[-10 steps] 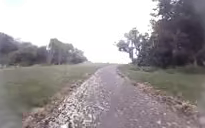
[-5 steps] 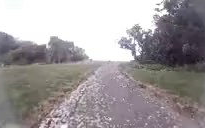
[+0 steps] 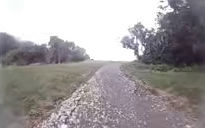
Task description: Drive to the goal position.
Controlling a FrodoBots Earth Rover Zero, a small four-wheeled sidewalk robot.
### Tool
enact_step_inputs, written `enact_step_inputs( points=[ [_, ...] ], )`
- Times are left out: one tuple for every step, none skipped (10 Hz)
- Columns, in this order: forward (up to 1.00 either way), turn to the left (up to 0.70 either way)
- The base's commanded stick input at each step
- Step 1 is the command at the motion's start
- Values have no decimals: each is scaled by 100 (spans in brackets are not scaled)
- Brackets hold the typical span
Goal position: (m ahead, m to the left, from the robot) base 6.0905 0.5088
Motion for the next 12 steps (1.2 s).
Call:
enact_step_inputs(
  points=[
    [100,0],
    [100,-8],
    [100,-18],
    [100,-39],
    [100,-39],
    [100,-34],
    [100,-18],
    [100,-1],
    [100,0],
    [100,0],
    [100,-16],
    [100,-25]
  ],
)
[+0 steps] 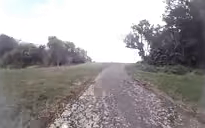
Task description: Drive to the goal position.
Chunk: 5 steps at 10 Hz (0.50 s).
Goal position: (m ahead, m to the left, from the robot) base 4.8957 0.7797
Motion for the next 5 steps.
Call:
enact_step_inputs(
  points=[
    [100,-34],
    [100,-3],
    [100,-1],
    [100,0],
    [100,0]
  ],
)
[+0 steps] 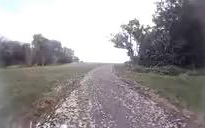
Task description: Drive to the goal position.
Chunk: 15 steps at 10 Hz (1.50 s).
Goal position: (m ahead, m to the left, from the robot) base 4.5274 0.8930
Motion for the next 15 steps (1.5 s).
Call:
enact_step_inputs(
  points=[
    [100,0],
    [100,0],
    [100,0],
    [100,0],
    [100,0],
    [100,-2],
    [100,-2],
    [100,-9],
    [100,-25],
    [100,-40],
    [100,-40],
    [100,-40],
    [100,-33],
    [100,-24],
    [100,0]
  ],
)
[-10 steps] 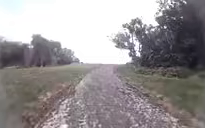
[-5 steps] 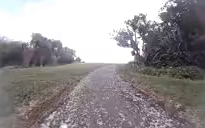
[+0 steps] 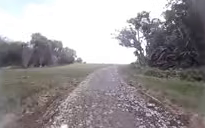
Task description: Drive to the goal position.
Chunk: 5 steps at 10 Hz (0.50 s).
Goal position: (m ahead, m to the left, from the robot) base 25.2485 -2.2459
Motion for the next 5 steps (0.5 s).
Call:
enact_step_inputs(
  points=[
    [100,0],
    [100,0],
    [100,0],
    [100,0],
    [100,0]
  ],
)
